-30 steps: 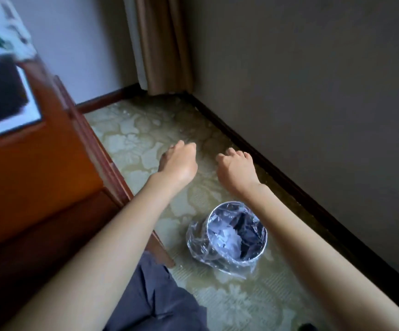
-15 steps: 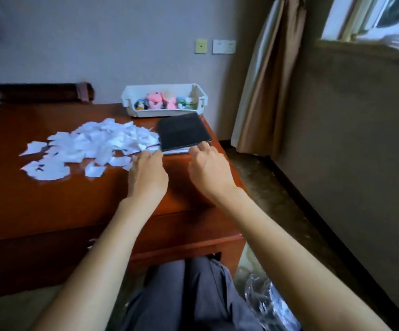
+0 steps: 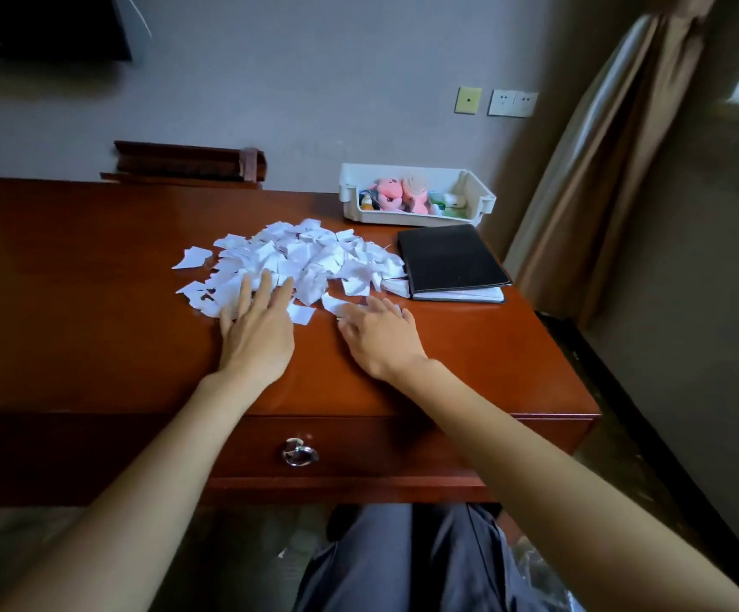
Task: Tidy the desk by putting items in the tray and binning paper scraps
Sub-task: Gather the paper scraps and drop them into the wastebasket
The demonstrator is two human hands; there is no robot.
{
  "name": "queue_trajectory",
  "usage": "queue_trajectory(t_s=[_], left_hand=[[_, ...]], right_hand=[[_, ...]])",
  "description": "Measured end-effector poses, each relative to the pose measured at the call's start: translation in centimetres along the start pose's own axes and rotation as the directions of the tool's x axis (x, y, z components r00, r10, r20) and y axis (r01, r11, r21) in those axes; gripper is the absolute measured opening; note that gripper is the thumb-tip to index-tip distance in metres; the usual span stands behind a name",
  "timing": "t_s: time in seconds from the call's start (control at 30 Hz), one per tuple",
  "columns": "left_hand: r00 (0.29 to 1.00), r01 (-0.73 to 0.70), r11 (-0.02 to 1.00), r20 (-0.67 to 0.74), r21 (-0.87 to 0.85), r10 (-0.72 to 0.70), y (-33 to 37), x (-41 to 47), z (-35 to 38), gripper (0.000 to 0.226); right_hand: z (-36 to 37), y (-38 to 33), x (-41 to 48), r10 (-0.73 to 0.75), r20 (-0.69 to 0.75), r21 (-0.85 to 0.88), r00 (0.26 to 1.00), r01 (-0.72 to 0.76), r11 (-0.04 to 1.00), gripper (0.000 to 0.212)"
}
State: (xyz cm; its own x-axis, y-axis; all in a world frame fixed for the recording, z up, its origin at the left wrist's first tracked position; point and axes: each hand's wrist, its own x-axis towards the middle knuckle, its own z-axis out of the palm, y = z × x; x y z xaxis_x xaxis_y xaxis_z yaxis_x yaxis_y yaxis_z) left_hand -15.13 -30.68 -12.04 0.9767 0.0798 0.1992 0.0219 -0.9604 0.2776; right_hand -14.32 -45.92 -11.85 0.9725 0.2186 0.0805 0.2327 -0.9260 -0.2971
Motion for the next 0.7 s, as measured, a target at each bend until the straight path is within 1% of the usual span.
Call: queue_trajectory(t_s=[0.1,0.17,0.23,0.3,0.37,0.43,0.5,0.57,0.6,0.63,0.7], left_hand=[[0.991,-0.095,0.995,0.091,0.003,0.094,0.1,0.5,0.2,0.053],[0.978,-0.122,0.992,0.168,-0.016,0.123,0.2,0.8,0.4,0.050],[0.975,-0.127,0.991,0.182,-0.031,0.131,0.2,0.8,0.4,0.047],[0.984,-0.141,0.989,0.105,-0.053,0.146,0.5,0.3,0.3,0.044],[0.989,-0.147,0.987,0.007,-0.065,0.147,0.4,-0.6,0.0,0.038],[0.986,-0.153,0.986,-0.072,-0.064,0.148,0.4,-1.3,0.0,0.032],[0.980,-0.127,0.991,-0.157,-0.040,0.119,0.3,-1.7,0.1,0.029],[0.977,-0.049,0.999,-0.206,-0.005,0.047,0.3,-1.8,-0.1,0.031],[0.981,0.003,1.000,-0.193,0.012,-0.001,0.3,-1.9,-0.2,0.036],[0.988,0.047,0.999,-0.150,0.024,-0.042,0.4,-1.8,-0.2,0.043],[0.996,0.077,0.997,-0.036,0.028,-0.076,0.6,-1.6,0.1,0.058]], right_hand=[[-0.2,0.6,-1.1,-0.042,-0.061,0.003,0.997,0.042,0.999,0.035],[-0.3,1.2,-1.5,-0.051,-0.130,-0.007,0.990,0.051,0.999,0.033],[-0.4,1.4,-1.5,-0.048,-0.195,0.003,0.980,0.050,0.999,0.033],[-0.5,1.4,-1.3,-0.057,-0.185,0.012,0.981,0.060,0.998,0.040],[-0.4,0.9,-0.3,-0.093,-0.087,0.004,0.992,0.093,0.996,0.053],[-0.3,0.7,0.7,-0.091,-0.005,-0.015,0.996,0.091,0.996,0.058],[-0.2,0.6,1.7,-0.084,0.038,-0.004,0.996,0.085,0.996,0.055],[-0.1,0.5,2.0,-0.090,0.044,0.016,0.995,0.089,0.996,0.051],[-0.1,0.6,1.8,-0.105,0.026,0.022,0.994,0.104,0.994,0.048],[-0.1,0.7,1.6,-0.125,0.001,0.024,0.992,0.125,0.992,0.045],[-0.3,1.1,0.9,-0.167,-0.050,0.029,0.985,0.168,0.985,0.040]])
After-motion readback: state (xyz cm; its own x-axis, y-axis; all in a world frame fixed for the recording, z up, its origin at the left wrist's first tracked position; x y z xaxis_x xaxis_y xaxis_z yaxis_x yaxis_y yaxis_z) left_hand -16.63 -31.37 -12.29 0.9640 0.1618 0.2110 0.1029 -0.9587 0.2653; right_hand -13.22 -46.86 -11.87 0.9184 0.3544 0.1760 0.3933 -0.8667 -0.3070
